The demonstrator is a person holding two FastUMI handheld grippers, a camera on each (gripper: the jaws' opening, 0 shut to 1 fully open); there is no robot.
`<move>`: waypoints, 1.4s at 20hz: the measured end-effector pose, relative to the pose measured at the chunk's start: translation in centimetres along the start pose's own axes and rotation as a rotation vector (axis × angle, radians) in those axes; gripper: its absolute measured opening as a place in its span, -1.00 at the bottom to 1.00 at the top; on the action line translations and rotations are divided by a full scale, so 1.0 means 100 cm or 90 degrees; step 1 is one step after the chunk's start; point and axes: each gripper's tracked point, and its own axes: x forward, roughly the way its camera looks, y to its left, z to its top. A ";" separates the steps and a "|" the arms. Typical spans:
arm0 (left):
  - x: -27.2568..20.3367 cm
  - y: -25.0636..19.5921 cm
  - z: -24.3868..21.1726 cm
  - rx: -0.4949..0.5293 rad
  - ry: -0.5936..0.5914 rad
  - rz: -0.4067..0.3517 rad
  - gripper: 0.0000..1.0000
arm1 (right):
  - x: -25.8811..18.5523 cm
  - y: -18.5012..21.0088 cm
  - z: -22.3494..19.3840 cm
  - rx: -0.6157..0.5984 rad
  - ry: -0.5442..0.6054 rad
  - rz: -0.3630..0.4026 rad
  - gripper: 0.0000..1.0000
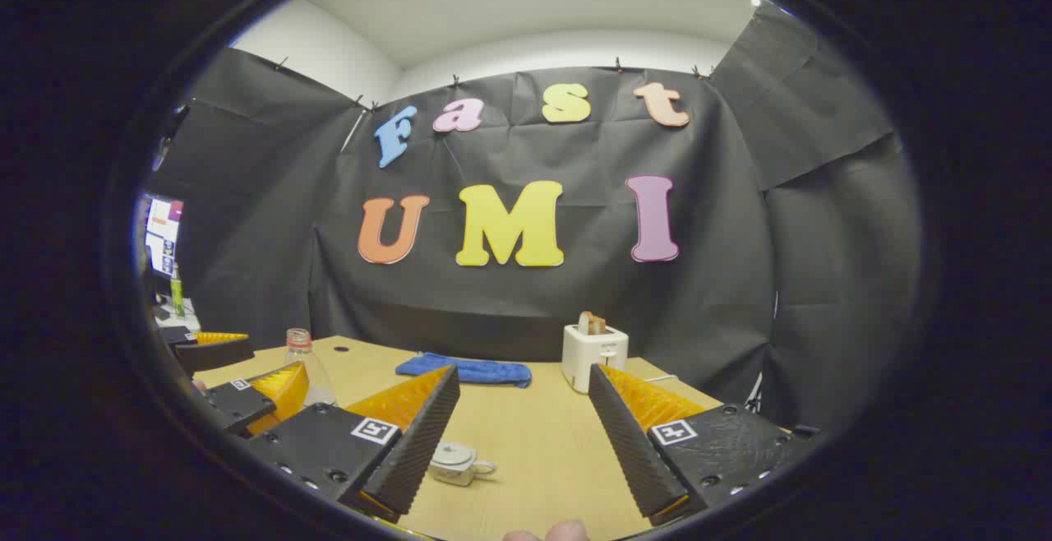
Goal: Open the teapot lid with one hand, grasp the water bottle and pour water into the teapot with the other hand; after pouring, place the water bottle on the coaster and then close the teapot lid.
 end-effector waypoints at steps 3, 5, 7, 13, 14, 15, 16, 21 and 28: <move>0.002 -0.002 -0.003 -0.001 0.004 -0.003 0.95 | 0.001 0.001 0.000 -0.001 0.005 0.005 0.90; 0.002 0.000 -0.004 -0.003 0.007 0.001 0.95 | 0.000 0.002 0.000 -0.006 0.005 0.006 0.91; 0.003 0.002 -0.008 -0.006 0.013 0.003 0.95 | 0.001 0.002 0.002 -0.009 0.003 0.007 0.91; 0.004 0.002 -0.008 -0.008 0.017 0.005 0.95 | 0.004 0.004 -0.002 -0.008 0.011 0.014 0.91; 0.004 0.004 -0.009 -0.007 0.018 0.005 0.95 | 0.004 0.005 -0.003 -0.009 0.012 0.015 0.91; 0.003 0.006 -0.009 -0.006 0.018 0.008 0.95 | 0.004 0.006 -0.004 -0.009 0.014 0.017 0.91; 0.003 0.005 -0.008 -0.007 0.018 0.008 0.95 | 0.005 0.005 -0.005 -0.009 0.017 0.018 0.91; 0.004 0.006 -0.007 -0.005 0.016 0.010 0.95 | 0.007 0.008 -0.009 -0.008 0.027 0.019 0.91; 0.002 0.015 -0.003 -0.004 0.016 0.020 0.95 | 0.017 0.021 -0.029 -0.011 0.050 0.040 0.90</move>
